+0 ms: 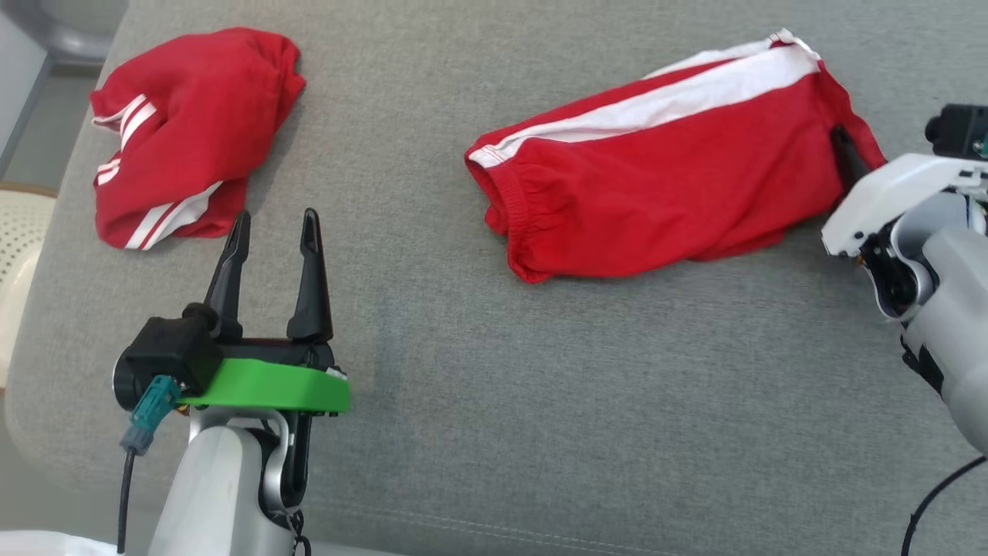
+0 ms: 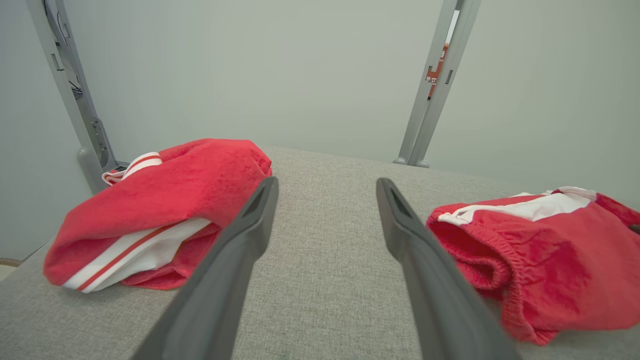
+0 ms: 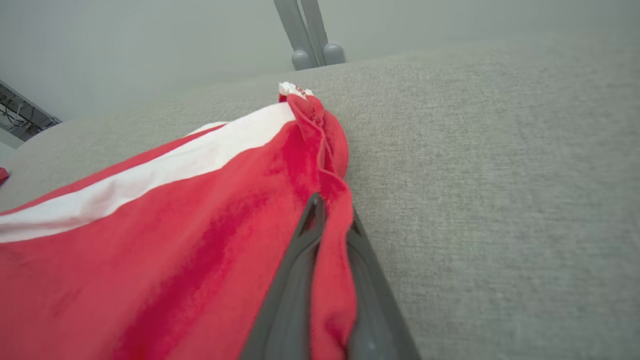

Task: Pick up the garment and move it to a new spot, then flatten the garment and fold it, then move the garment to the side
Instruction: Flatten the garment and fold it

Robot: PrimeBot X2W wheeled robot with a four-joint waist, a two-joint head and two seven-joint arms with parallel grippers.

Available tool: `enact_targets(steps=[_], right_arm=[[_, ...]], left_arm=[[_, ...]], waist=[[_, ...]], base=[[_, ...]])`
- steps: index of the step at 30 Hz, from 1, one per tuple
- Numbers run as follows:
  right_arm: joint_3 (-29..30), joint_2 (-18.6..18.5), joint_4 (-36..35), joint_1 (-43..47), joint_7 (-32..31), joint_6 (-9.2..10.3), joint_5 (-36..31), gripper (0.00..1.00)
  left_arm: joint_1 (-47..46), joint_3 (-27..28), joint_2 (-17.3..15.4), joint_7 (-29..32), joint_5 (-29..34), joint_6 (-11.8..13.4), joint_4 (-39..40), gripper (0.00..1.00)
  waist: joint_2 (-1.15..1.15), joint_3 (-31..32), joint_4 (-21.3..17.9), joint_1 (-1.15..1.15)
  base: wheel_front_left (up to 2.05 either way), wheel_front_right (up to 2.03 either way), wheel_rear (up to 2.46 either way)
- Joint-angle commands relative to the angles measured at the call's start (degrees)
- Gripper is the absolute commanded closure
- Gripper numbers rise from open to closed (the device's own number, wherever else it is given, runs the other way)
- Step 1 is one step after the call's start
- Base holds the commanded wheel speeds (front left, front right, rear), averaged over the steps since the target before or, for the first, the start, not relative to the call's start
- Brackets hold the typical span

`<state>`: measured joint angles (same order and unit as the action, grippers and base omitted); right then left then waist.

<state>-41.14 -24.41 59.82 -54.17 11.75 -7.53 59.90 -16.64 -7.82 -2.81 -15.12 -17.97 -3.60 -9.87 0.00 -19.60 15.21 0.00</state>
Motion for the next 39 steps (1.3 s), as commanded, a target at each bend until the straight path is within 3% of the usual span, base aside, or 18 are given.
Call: enact_targets(steps=[1,10,19,26,39], right_arm=[[0.4,-0.8,-0.6,1.7,0.7,0.08,1.1,1.00],[3.2,-4.2,-4.6,11.1,2.9,0.08,7.4,1.00],[7.6,-6.7,-6.7,18.1,3.6,0.08,10.3,1.00],[12.1,-6.3,-7.5,20.7,3.5,0.08,8.6,1.00],[15.2,-3.3,-12.8,20.1,3.5,0.08,1.1,1.00]], left_arm=[[1.4,0.4,-0.2,0.0,0.6,-0.4,-0.3,0.00],[4.1,3.8,-0.2,0.0,4.0,-1.1,-1.4,0.00],[6.6,5.9,-0.2,0.0,6.4,-1.8,-2.0,0.00],[7.7,6.4,-0.2,0.0,6.3,-1.7,-2.1,0.00],[8.4,7.1,-0.2,0.0,7.5,-2.0,-3.0,0.00]], waist=[[0.00,2.4,-2.5,0.00],[0.00,6.4,-7.1,0.00],[0.00,8.2,-9.2,0.00],[0.00,8.5,-9.8,0.00],[0.00,10.3,-9.2,0.00]], base=[[0.00,0.00,0.00],[0.00,0.00,0.00],[0.00,0.00,0.00],[0.00,0.00,0.00],[0.00,0.00,0.00]])
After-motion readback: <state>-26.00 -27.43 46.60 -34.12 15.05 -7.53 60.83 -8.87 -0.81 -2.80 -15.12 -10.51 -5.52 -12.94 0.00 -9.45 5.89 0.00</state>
